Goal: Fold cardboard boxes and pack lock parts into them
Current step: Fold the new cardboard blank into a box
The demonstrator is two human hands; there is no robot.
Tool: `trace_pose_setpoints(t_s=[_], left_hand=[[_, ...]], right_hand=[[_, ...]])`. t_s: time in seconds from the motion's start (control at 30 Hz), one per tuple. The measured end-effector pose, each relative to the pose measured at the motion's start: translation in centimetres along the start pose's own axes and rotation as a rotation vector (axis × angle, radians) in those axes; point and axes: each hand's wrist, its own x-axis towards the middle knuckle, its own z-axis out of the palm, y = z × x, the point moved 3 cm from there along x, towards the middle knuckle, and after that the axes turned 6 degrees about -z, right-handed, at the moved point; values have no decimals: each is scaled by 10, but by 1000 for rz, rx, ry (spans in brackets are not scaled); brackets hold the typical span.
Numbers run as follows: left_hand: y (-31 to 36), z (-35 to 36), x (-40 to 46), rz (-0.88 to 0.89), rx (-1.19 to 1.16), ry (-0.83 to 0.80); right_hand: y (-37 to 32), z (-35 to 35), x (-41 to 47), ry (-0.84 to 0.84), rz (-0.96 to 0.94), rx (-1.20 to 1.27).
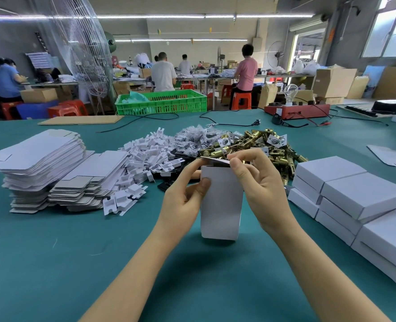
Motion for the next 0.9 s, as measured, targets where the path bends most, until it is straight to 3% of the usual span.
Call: trace_pose_setpoints(t_s=[0.67,0.9], left_hand=[[3,1,-3,90,94,-18],[4,3,-6,196,190,10]], right_hand=[[9,-13,4,102,198,92],[8,-13,5,112,174,72]])
